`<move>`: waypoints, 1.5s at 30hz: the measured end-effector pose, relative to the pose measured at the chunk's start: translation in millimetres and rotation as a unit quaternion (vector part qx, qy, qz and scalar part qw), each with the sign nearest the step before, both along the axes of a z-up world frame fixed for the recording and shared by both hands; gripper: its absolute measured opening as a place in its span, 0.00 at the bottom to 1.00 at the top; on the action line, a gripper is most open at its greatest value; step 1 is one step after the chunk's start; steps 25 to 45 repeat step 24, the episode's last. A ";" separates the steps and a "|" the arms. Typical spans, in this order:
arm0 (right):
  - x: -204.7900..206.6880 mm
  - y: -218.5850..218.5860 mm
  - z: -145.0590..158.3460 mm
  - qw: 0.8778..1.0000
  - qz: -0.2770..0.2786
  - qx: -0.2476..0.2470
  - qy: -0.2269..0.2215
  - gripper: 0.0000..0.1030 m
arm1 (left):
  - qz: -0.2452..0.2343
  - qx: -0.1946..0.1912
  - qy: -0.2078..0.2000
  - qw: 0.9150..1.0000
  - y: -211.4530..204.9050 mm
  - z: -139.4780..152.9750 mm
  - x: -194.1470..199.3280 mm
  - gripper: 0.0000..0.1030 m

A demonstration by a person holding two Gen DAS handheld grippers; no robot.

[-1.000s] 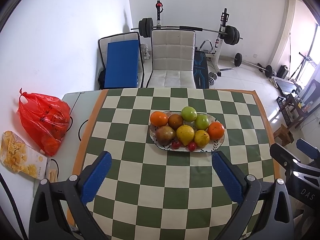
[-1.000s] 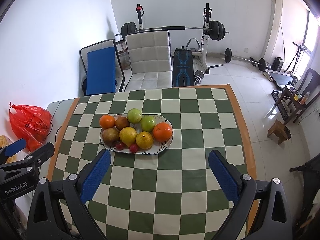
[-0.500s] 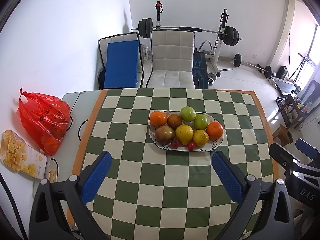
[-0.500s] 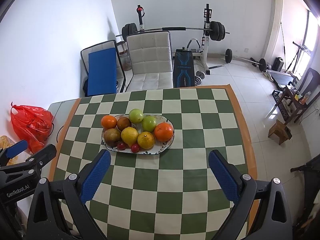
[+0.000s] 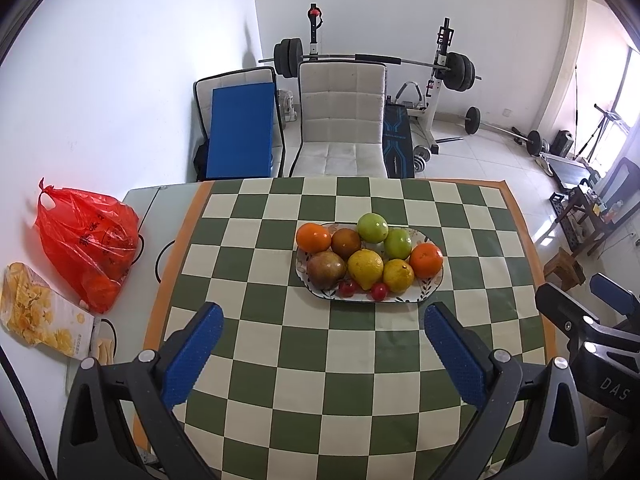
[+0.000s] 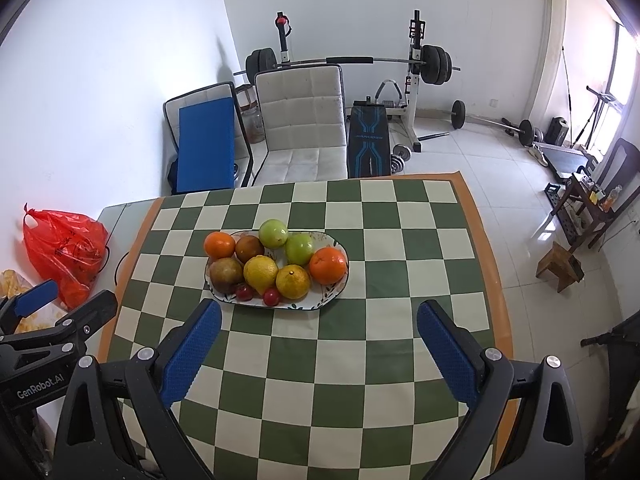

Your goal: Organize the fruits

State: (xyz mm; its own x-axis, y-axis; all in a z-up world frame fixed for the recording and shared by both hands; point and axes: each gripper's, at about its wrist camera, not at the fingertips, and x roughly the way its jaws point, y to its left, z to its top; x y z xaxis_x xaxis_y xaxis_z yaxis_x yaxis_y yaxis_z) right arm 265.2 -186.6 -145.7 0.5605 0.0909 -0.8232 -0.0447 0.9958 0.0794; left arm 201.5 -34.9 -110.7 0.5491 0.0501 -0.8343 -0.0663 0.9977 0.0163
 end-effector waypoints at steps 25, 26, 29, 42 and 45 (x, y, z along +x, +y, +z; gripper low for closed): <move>-0.7 0.3 4.5 1.000 0.000 -0.001 -0.003 0.97 | 0.001 0.002 -0.010 1.000 -0.5 13.1 3.5 1.00; -0.7 0.3 4.5 1.000 0.000 -0.001 -0.003 0.97 | 0.001 0.002 -0.010 1.000 -0.5 13.1 3.5 1.00; -0.7 0.3 4.5 1.000 0.000 -0.001 -0.003 0.97 | 0.001 0.002 -0.010 1.000 -0.5 13.1 3.5 1.00; -0.7 0.3 4.5 1.000 0.000 -0.001 -0.003 0.97 | 0.001 0.002 -0.010 1.000 -0.5 13.1 3.5 1.00; -0.7 0.3 4.5 1.000 0.000 -0.001 -0.003 0.97 | 0.001 0.002 -0.010 1.000 -0.5 13.1 3.5 1.00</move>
